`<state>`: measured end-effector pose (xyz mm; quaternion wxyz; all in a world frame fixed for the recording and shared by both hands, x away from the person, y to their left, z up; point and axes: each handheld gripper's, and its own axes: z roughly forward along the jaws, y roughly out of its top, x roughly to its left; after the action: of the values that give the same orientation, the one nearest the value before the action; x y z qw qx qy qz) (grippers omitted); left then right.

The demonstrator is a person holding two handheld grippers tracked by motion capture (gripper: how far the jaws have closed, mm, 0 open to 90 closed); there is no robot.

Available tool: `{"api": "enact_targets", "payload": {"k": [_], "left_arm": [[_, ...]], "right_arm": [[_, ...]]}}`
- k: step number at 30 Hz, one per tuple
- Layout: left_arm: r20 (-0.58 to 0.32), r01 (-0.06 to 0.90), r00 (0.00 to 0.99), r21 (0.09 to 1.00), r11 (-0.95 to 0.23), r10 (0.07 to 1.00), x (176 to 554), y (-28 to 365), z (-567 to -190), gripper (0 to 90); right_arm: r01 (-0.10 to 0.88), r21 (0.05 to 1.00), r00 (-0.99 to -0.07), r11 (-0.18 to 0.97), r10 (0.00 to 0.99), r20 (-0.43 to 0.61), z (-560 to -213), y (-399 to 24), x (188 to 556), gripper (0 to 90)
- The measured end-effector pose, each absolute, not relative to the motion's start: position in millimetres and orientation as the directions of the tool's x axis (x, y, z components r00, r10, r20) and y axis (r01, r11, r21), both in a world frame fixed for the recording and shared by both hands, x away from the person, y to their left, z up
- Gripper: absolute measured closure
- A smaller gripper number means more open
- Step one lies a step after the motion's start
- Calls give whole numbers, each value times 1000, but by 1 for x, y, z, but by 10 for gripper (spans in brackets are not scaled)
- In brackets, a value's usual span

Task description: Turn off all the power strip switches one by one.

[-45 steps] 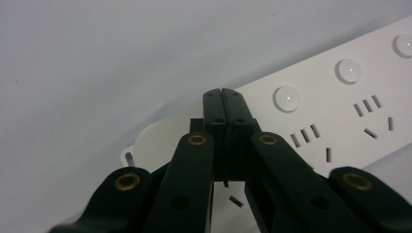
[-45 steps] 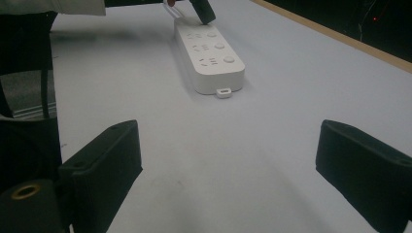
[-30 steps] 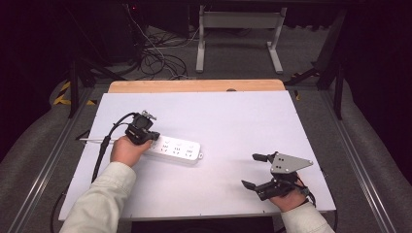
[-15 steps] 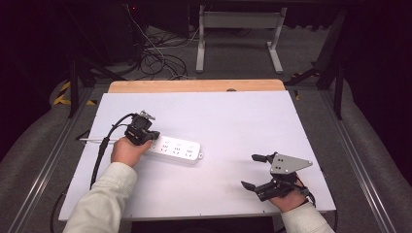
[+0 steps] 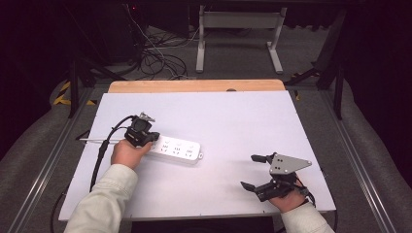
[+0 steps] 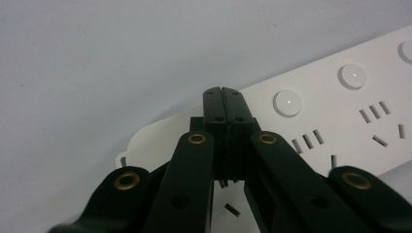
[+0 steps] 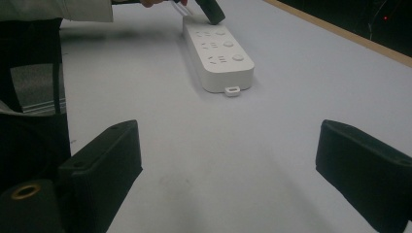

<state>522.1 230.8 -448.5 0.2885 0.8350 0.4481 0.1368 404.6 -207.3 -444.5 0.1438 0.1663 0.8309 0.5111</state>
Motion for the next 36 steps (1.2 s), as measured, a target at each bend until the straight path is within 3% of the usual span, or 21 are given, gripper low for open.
{"api": "enact_targets", "payload": {"k": [5, 7, 8, 14, 24, 36], "left_arm": [[-17, 663, 563, 607, -439, 827, 520, 230, -442, 900], [-44, 634, 565, 662, -400, 824, 516, 233, -435, 900], [-100, 627, 565, 697, -348, 819, 514, 235, -425, 900], [-70, 607, 583, 700, -376, 810, 512, 234, -413, 900], [-92, 603, 604, 702, -379, 792, 511, 228, -412, 900], [-100, 622, 628, 661, -421, 772, 519, 209, -431, 900]], "right_arm": [[126, 900, -902, 418, 426, -72, -444, -208, 404, 96], [131, 898, -902, 419, 426, -68, -444, -208, 406, 95], [131, 898, -902, 420, 426, -67, -445, -208, 406, 95], [132, 896, -904, 424, 423, -67, -445, -206, 406, 95], [129, 896, -905, 424, 420, -68, -444, -207, 406, 95], [126, 896, -908, 425, 413, -68, -445, -207, 406, 95]]}}
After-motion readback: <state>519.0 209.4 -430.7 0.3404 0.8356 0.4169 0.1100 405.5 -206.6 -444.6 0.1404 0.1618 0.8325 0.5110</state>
